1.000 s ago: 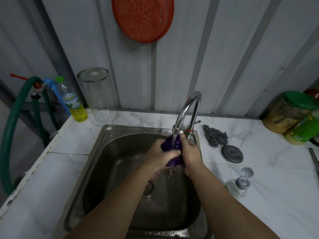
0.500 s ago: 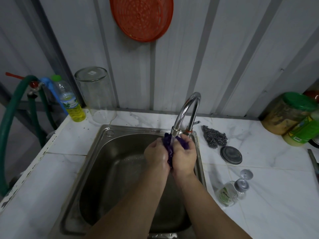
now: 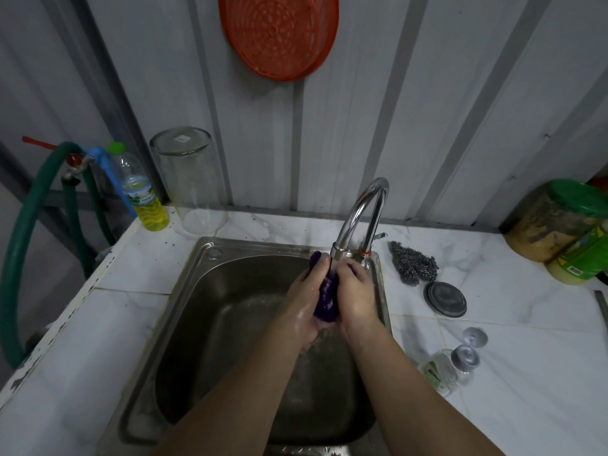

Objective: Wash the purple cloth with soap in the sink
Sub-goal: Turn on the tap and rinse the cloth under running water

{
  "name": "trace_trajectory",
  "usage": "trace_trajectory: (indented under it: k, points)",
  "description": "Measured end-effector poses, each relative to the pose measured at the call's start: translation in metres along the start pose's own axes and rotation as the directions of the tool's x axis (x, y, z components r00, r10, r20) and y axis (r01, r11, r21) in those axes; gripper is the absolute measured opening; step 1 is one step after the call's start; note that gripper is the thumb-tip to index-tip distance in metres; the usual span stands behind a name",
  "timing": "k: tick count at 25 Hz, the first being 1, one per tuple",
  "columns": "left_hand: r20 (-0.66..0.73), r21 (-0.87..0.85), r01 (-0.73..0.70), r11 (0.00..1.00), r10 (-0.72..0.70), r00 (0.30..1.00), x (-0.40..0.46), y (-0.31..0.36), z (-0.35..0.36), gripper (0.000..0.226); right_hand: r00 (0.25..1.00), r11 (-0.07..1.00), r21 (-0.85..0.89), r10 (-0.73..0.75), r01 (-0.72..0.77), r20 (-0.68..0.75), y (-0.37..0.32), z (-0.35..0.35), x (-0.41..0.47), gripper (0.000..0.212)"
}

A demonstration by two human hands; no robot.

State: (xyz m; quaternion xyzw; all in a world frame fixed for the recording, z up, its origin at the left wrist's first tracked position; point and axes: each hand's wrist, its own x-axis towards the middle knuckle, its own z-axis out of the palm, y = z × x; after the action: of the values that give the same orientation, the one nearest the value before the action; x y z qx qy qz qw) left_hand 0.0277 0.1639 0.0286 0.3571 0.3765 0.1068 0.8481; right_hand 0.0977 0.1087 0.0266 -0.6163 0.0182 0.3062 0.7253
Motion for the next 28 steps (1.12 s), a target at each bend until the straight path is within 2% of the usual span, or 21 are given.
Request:
trace_trajectory:
  k: [3, 5, 6, 8, 10, 12, 15, 16, 17, 19, 22, 26, 28]
  points:
    - [0.164, 0.155, 0.073, 0.985, -0.099, 0.981, -0.008, 0.003, -0.02, 0.054, 0.984, 0.994, -0.101, -0.031, 0.049, 0.177, -0.005, -0.013, 0.005, 0.015]
    - [0.2, 0.284, 0.065, 0.957, -0.125, 0.972, -0.009, 0.005, -0.028, 0.057, 0.963, 0.965, -0.215, -0.097, 0.153, 0.252, -0.008, -0.021, 0.009, 0.023]
    - [0.197, 0.285, 0.05, 0.957, -0.11, 0.974, -0.008, 0.006, -0.028, 0.059, 0.955, 0.931, -0.287, -0.152, 0.225, 0.256, -0.009, -0.023, 0.009, 0.025]
    - [0.164, 0.101, -0.001, 0.995, -0.016, 0.986, -0.004, 0.006, -0.027, 0.063, 0.939, 0.832, -0.437, -0.28, 0.341, 0.199, -0.01, -0.025, 0.01, 0.025]
    - [0.056, -0.125, -0.059, 0.99, 0.066, 0.996, 0.0, 0.007, -0.021, 0.06, 0.933, 0.758, -0.554, -0.345, 0.343, 0.106, -0.007, -0.026, 0.005, 0.027]
    - [-0.078, -0.198, -0.105, 0.975, 0.091, 0.993, 0.004, 0.006, -0.016, 0.045, 0.942, 0.804, -0.507, -0.333, 0.311, 0.049, 0.005, -0.028, -0.005, 0.033]
    - [-0.184, -0.204, -0.136, 0.969, 0.099, 0.978, 0.005, 0.005, -0.006, 0.031, 0.955, 0.951, -0.104, -0.295, 0.292, -0.018, 0.028, -0.026, -0.025, 0.057]
    - [-0.203, -0.198, -0.131, 0.971, 0.09, 0.975, 0.004, 0.006, -0.001, 0.03, 0.959, 0.959, 0.004, -0.282, 0.282, -0.031, 0.034, -0.024, -0.028, 0.056]
    - [-0.221, -0.182, -0.129, 0.975, 0.088, 0.971, 0.002, 0.006, 0.003, 0.028, 0.96, 0.96, 0.037, -0.278, 0.279, -0.035, 0.038, -0.023, -0.031, 0.047]
    - [-0.241, -0.146, -0.128, 0.981, 0.09, 0.966, -0.003, 0.007, 0.012, 0.026, 0.934, 0.932, -0.081, -0.356, 0.354, -0.023, 0.037, -0.02, -0.035, 0.023]
    - [-0.262, -0.126, -0.096, 0.987, 0.061, 0.963, -0.003, 0.008, 0.012, 0.05, 0.847, 0.822, -0.205, -0.519, 0.531, 0.111, 0.028, -0.02, -0.041, 0.008]
    - [-0.234, -0.101, -0.013, 0.995, -0.011, 0.972, 0.001, 0.008, 0.0, 0.045, 0.781, 0.693, -0.361, -0.562, 0.625, 0.273, 0.029, -0.02, -0.05, 0.019]
    - [-0.208, -0.133, 0.006, 0.991, -0.034, 0.978, 0.001, -0.001, 0.0, 0.046, 0.797, 0.657, -0.455, -0.536, 0.601, 0.278, 0.028, -0.016, -0.046, 0.021]
